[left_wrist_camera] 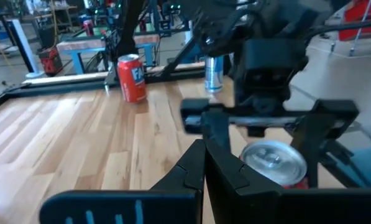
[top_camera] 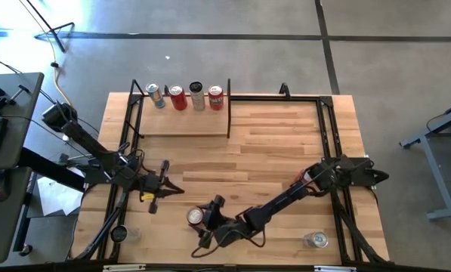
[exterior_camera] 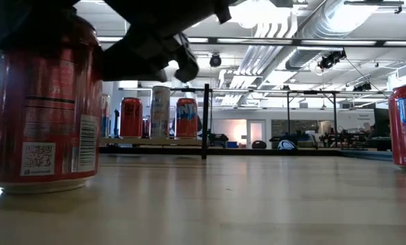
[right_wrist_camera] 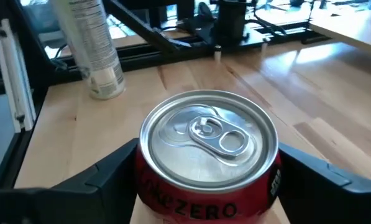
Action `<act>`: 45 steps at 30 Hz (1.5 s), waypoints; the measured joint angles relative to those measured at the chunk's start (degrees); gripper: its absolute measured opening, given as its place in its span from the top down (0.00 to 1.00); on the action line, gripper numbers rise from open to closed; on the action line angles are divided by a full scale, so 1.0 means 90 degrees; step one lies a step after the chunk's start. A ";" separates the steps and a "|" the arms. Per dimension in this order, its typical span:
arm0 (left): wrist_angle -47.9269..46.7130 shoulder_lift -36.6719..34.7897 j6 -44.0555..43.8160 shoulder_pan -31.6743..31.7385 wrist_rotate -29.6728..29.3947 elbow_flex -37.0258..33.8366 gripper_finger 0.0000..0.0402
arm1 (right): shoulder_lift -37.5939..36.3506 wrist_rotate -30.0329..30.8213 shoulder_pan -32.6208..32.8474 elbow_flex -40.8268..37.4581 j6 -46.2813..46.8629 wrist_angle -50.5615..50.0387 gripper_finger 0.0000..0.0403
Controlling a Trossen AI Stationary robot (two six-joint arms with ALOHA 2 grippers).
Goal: Place canned beverage on shelf
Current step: Move the red soda can to the middle of the table
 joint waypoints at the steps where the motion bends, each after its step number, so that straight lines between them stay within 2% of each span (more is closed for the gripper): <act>1: 0.0025 -0.0027 0.0036 -0.0011 0.0002 0.0000 1.00 | -0.0002 -0.0137 -0.0046 0.0002 -0.0148 0.0051 0.28; 7: 0.0360 -0.0551 0.0249 -0.0036 0.0007 -0.0412 1.00 | -0.0192 -0.1370 -0.0426 0.0000 -0.1385 -0.0048 0.28; 14: 0.0444 -0.1641 0.0252 -0.0037 0.0022 -0.1170 1.00 | -0.0759 -0.2847 -0.1292 -0.0008 -0.2971 -0.0934 0.28; 20: 0.0353 -0.2420 0.0762 -0.0041 0.0024 -0.1334 1.00 | -0.1299 -0.4840 -0.2445 -0.0008 -0.3938 -0.1569 0.28; 24: 0.0247 -0.2678 0.0863 -0.0040 0.0024 -0.1328 1.00 | -0.1610 -0.6157 -0.3410 0.0065 -0.4314 -0.1798 0.28; 29: 0.0234 -0.2763 0.0875 0.0002 0.0005 -0.1328 1.00 | -0.1621 -0.7595 -0.4545 0.0604 -0.4718 -0.2278 0.28; 35: 0.0241 -0.2763 0.0911 0.0235 0.0005 -0.1328 1.00 | -0.1474 -0.9042 -0.5326 0.1272 -0.5271 -0.2349 0.28; 38: 0.0246 -0.2763 0.0926 0.0368 0.0017 -0.1328 1.00 | -0.1233 -0.9631 -0.5566 0.1650 -0.5283 -0.2374 0.28; 45: 0.0219 -0.2762 0.0926 0.0531 0.0211 -0.1328 1.00 | -0.0264 -0.9811 -0.5831 0.2609 -0.5230 -0.2526 0.28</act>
